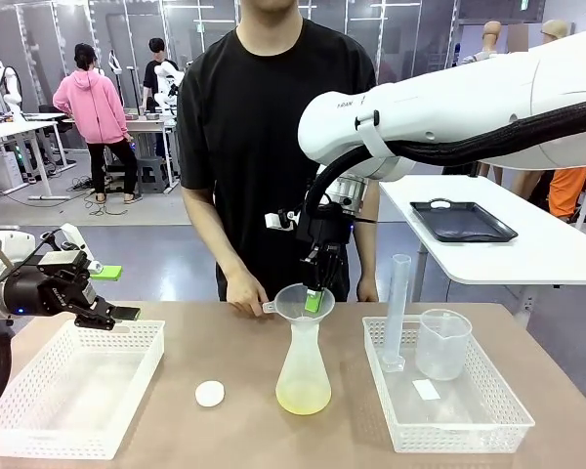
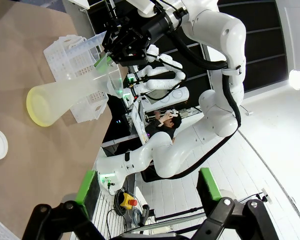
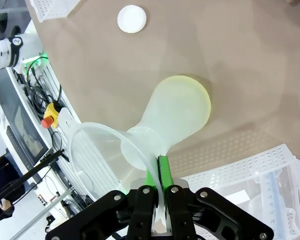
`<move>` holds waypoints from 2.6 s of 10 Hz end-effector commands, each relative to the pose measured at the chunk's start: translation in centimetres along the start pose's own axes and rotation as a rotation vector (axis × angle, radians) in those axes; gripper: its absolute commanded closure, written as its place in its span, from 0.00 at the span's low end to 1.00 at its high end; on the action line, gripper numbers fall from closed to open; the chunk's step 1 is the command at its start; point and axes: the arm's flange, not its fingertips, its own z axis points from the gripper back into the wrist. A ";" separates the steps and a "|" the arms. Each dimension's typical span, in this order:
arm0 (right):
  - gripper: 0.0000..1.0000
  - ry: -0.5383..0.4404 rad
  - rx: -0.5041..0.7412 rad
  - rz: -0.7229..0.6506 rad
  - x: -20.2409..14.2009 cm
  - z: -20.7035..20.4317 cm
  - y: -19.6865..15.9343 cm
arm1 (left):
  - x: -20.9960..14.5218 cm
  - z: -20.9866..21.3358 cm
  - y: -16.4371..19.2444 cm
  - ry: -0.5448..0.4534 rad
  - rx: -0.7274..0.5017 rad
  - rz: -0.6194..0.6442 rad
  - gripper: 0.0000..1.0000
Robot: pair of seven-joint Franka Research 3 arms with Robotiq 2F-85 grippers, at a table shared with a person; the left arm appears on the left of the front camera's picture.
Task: Prepare the solutions needed for the experiment.
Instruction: Once the solution is in the Big flask , pick up the Plastic Funnel and place it back into the right Organizing basket.
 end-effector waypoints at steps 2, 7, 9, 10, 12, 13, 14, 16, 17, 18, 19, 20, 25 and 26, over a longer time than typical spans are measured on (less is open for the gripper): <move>1.00 0.014 0.014 0.003 -0.2 0.1 0.2 | 0.0 0.0 -0.1 -0.001 -0.005 -0.002 0.00; 1.00 0.032 0.004 0.049 -1.2 1.8 2.3 | 0.0 0.0 -0.1 -0.001 -0.005 -0.002 0.00; 1.00 0.004 0.011 0.091 -1.5 3.2 3.5 | 0.0 0.0 -0.1 -0.001 -0.005 -0.002 0.00; 1.00 -0.003 0.022 0.121 -1.7 3.7 4.1 | 0.0 0.0 -0.1 -0.001 -0.005 -0.002 0.00; 1.00 -0.020 0.018 0.147 -2.2 4.7 4.9 | 0.0 0.0 -0.1 -0.001 -0.005 -0.002 0.00; 1.00 -0.038 0.021 0.169 -2.5 5.2 5.4 | 0.0 0.0 -0.1 -0.001 -0.005 -0.002 0.00; 1.00 -0.047 0.012 0.179 -2.8 5.8 5.9 | 0.0 0.0 -0.1 -0.001 -0.005 -0.002 0.00; 1.00 -0.078 -0.008 0.203 -3.3 7.2 6.5 | 0.0 0.0 -0.1 -0.001 -0.005 -0.002 0.00; 1.00 -0.090 -0.024 0.210 -3.5 7.9 6.7 | 0.0 0.0 -0.1 -0.001 -0.005 -0.002 0.00; 1.00 -0.098 -0.039 0.212 -3.7 8.7 6.9 | 0.0 0.0 -0.1 -0.001 -0.005 -0.002 0.00; 1.00 -0.105 -0.054 0.210 -3.8 9.2 6.9 | 0.0 0.0 -0.1 -0.001 -0.005 -0.002 0.00; 1.00 -0.110 -0.057 0.215 -4.0 9.7 6.7 | 0.0 0.0 -0.1 -0.001 -0.005 -0.002 0.00; 1.00 -0.252 -0.024 0.026 -10.4 13.9 3.5 | 0.0 0.0 -0.1 -0.001 -0.005 -0.002 0.00; 1.00 -0.267 -0.025 -0.009 -12.2 14.2 2.5 | 0.0 0.0 -0.1 -0.001 -0.005 -0.002 0.00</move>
